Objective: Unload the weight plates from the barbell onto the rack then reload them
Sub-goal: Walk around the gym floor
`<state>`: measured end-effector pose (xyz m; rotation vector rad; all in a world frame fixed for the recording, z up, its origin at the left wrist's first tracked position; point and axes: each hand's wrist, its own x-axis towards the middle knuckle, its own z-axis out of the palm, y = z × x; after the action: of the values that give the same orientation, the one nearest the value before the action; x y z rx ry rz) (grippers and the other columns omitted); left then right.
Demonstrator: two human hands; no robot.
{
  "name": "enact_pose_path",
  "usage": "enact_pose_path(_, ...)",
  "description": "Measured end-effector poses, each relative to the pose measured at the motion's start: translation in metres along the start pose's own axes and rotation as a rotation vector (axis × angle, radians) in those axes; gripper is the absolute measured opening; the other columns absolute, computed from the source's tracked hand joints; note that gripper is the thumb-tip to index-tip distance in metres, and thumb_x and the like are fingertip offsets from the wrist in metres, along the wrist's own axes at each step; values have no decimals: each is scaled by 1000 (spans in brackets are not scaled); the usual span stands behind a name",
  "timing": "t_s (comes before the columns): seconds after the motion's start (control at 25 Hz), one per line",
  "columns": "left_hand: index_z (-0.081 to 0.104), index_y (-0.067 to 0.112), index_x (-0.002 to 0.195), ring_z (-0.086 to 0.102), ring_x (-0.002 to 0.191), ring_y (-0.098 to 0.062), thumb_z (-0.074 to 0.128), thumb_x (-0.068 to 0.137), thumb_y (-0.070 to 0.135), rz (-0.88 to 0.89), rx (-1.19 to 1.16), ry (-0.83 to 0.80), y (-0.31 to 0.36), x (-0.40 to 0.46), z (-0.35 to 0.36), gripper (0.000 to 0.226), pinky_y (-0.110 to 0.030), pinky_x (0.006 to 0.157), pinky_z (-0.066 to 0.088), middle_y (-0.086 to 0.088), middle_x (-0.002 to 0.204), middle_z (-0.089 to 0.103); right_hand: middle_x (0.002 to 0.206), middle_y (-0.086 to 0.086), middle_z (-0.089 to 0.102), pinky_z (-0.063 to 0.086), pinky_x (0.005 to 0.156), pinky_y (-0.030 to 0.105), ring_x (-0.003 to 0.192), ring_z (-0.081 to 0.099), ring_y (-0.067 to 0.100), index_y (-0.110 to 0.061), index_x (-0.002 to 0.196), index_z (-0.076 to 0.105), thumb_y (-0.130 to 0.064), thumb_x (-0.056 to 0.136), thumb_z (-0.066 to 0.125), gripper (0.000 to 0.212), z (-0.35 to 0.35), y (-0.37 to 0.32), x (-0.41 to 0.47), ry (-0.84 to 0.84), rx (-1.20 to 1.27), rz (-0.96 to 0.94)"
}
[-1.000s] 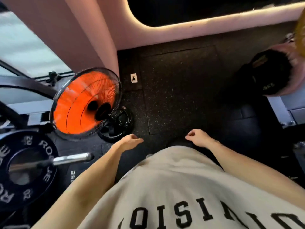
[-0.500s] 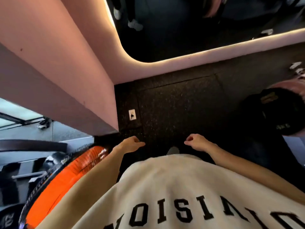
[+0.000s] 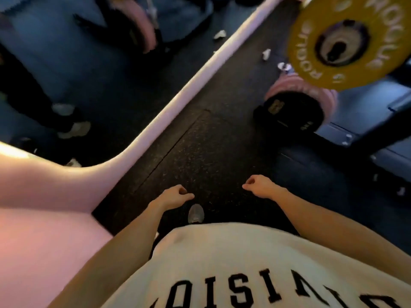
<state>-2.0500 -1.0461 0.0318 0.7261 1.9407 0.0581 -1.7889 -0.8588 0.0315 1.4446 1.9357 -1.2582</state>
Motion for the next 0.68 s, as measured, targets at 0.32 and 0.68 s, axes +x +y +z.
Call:
enact_pose_path(0.32,51,23,131,61,98,-13,63,88,57,286,306,-174,108,72,-81,56,-29,82,47,1,120,58,118,5,58,42,77,27,87,54,12,-11,140,42,-39,94,58,56,-4,34,-33,265,415,325)
enact_pose_path(0.68,45,24,137,55,108,-18,66,81,64,666,416,42,364,83,-139,71,-33,87,45,-4,136,55,137,7,51,48,81,31,104,58,20,-20,143,39,-45,92,59,60,-185,57,-54,687,526,214)
